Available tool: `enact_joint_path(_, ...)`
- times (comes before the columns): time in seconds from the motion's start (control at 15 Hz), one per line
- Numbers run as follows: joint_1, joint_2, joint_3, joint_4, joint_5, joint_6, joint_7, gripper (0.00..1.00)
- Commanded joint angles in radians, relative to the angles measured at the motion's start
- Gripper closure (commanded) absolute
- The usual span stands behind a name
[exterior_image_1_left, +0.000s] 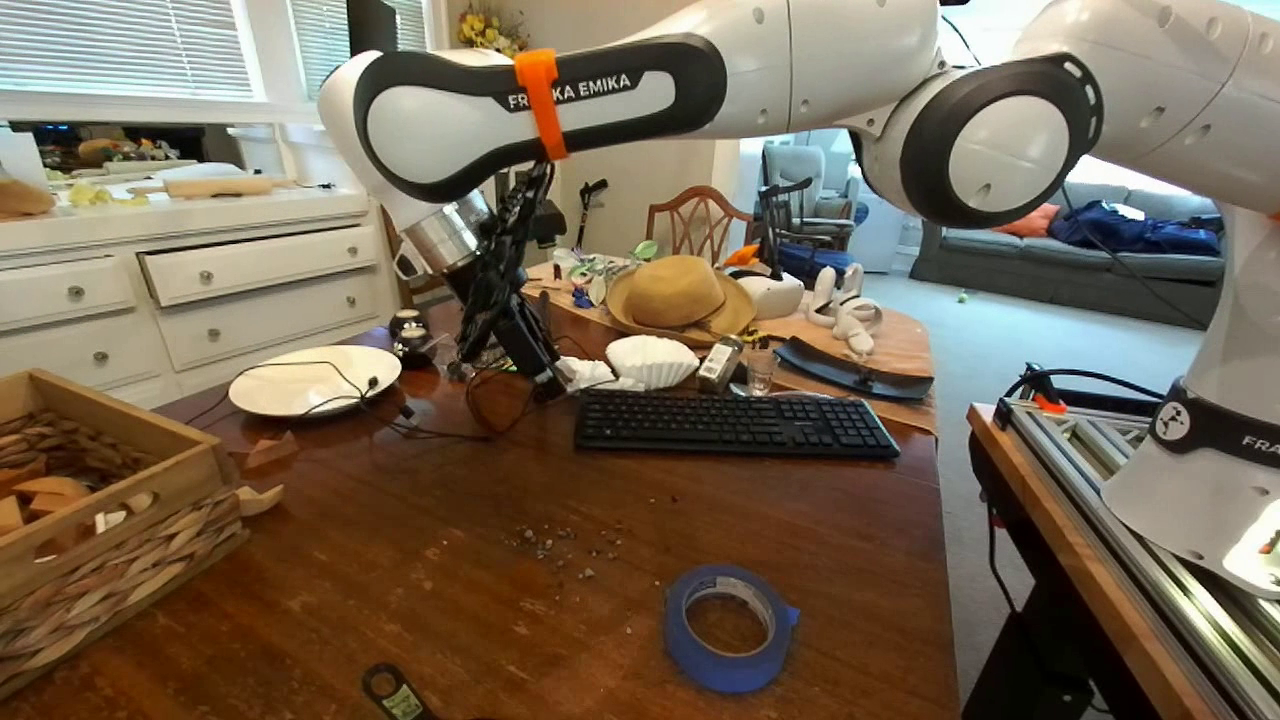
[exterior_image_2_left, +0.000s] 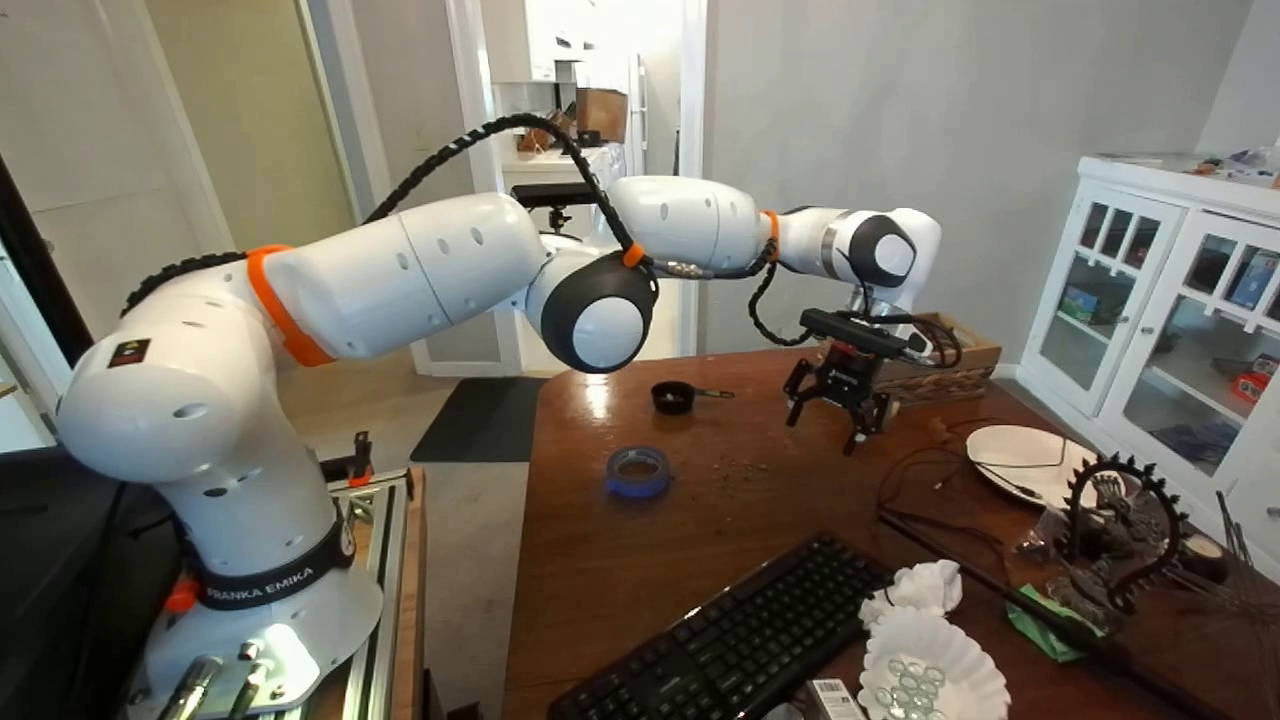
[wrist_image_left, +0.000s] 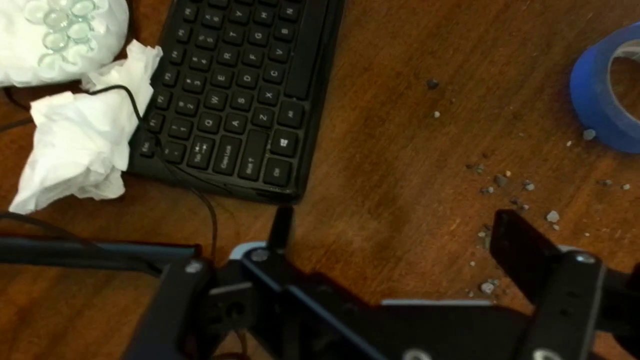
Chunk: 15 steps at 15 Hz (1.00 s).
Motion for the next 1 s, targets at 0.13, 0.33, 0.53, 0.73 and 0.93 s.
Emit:
enact_joint_path(0.13, 0.062, 0.003, 0.011, 0.000, -0.032, -0.011, -0.235, 0.00)
enact_joint_path(0.33, 0.105, 0.004, 0.003, 0.002, -0.051, -0.007, -0.328, 0.00)
enact_joint_path(0.53, 0.103, 0.005, 0.007, 0.008, -0.029, -0.008, -0.294, 0.00)
enact_joint_path(0.73, 0.093, 0.000, 0.011, 0.020, -0.017, 0.082, -0.258, 0.00)
enact_joint_path(0.93, 0.095, -0.017, 0.031, 0.006, 0.030, 0.202, -0.115, 0.00)
